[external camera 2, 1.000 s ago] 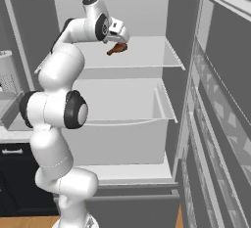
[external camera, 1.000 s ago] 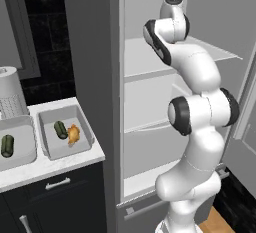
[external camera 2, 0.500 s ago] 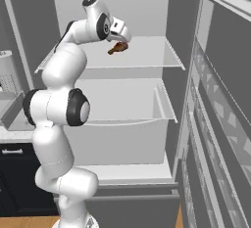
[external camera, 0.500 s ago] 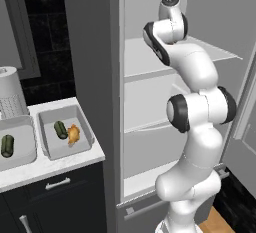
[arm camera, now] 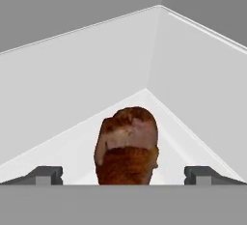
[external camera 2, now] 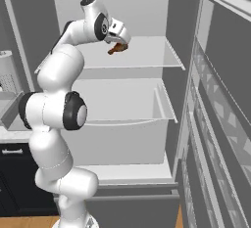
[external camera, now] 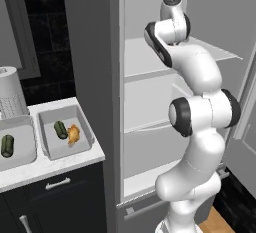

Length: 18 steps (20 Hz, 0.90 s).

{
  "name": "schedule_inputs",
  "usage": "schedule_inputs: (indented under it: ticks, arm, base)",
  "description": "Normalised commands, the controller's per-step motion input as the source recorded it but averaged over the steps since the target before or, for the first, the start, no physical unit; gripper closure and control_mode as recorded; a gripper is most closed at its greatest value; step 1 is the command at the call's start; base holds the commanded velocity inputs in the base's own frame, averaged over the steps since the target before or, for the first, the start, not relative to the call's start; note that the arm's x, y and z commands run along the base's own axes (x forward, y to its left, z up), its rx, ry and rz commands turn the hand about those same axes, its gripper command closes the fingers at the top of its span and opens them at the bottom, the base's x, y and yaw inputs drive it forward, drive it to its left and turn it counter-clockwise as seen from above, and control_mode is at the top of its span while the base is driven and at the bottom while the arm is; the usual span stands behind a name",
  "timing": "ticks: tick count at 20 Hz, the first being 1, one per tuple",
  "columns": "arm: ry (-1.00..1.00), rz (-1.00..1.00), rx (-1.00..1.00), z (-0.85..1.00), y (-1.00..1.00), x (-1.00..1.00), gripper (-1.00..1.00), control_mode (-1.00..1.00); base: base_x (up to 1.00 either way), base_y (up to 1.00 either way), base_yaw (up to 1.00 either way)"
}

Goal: Place one cucumber and one chicken drumstick in each tupperware on the nearby counter, to pack two identical lunches.

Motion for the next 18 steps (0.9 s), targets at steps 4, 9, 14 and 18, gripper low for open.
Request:
schedule_inputs:
  ticks: [4, 9, 14, 18]
  arm:
    - [0.00, -0.04, 0.00, -0.48, 0.00, 0.04, -1.00, -1.00]
    - [0.00, -0.10, 0.00, -0.39, 0.00, 0.28, -1.00, -1.00]
    - [-0.01, -0.15, 0.00, -0.05, -0.05, 0.06, -1.00, -1.00]
    - [0.00, -0.05, 0.00, 0.00, 0.00, 0.00, 1.00, -1.00]
  base:
    - [0.00, 0.00, 0.00]
    - [0.00, 0.00, 0.00]
    - [0.00, 0.00, 0.00]
    - [0.00, 0.00, 0.00]
